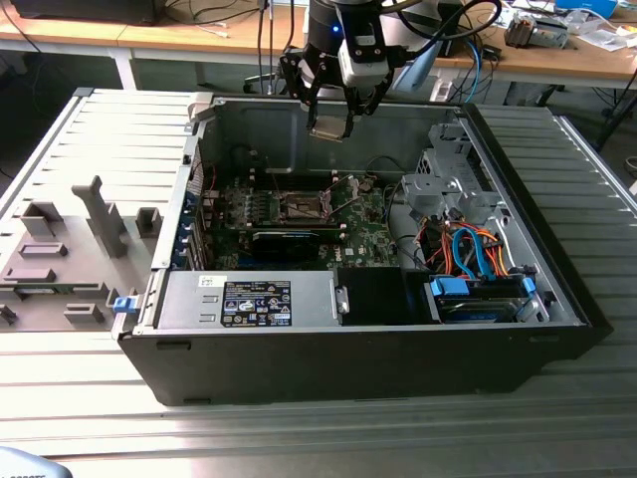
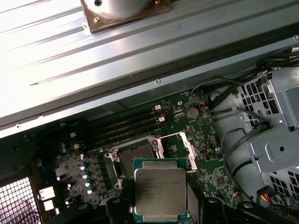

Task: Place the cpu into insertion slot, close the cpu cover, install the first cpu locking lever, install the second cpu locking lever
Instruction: 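Place the cpu into insertion slot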

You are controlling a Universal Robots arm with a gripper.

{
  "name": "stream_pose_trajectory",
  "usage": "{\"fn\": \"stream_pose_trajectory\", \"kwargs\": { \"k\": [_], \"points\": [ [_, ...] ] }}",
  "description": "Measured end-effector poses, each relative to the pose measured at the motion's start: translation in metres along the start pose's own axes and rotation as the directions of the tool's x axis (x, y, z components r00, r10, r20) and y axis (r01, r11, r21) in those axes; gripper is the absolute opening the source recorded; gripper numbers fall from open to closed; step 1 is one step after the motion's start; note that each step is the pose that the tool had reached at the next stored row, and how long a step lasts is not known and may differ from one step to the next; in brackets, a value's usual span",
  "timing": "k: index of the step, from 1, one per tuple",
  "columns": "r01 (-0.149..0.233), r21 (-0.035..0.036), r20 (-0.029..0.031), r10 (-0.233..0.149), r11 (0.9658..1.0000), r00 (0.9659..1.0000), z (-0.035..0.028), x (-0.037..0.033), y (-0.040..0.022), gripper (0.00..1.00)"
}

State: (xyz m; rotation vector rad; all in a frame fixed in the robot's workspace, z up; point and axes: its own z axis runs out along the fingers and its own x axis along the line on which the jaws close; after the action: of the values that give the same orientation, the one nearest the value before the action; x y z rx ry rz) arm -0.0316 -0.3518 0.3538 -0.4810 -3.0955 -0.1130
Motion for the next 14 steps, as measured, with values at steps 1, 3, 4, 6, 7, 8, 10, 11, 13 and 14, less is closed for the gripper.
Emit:
{"fn": "stream_pose_trajectory", "kwargs": {
  "k": [1,3,4,6,7,8,10,11,13,14],
  "points": [
    [-0.001,0.0000,0.0000,0.001,1.0000,1.0000,0.0000,0.0000,0.0000,0.55],
    [-0.002,0.0000,0.0001,0.002,1.0000,1.0000,0.0000,0.0000,0.0000,0.55],
    [-0.002,0.0000,0.0002,0.002,1.0000,1.0000,0.0000,0.0000,0.0000,0.55],
    [-0.003,-0.0001,0.0002,0.003,1.0000,1.0000,0.0000,0.0000,0.0000,0.55],
    [-0.004,-0.0001,0.0003,0.004,1.0000,1.0000,0.0000,0.0000,0.0000,0.55],
    [-0.005,-0.0001,0.0004,0.005,1.0000,1.0000,0.0000,0.0000,0.0000,0.55],
    [-0.006,-0.0001,0.0004,0.006,1.0000,1.0000,0.0000,0.0000,0.0000,0.55],
    [-0.007,-0.0001,0.0004,0.007,1.0000,1.0000,0.0000,0.0000,0.0000,0.55],
    [-0.008,-0.0002,0.0005,0.008,1.0000,1.0000,0.0000,0.0000,0.0000,0.55],
    [-0.008,-0.0001,0.0005,0.008,1.0000,1.0000,0.0000,0.0000,0.0000,0.55]
  ]
}}
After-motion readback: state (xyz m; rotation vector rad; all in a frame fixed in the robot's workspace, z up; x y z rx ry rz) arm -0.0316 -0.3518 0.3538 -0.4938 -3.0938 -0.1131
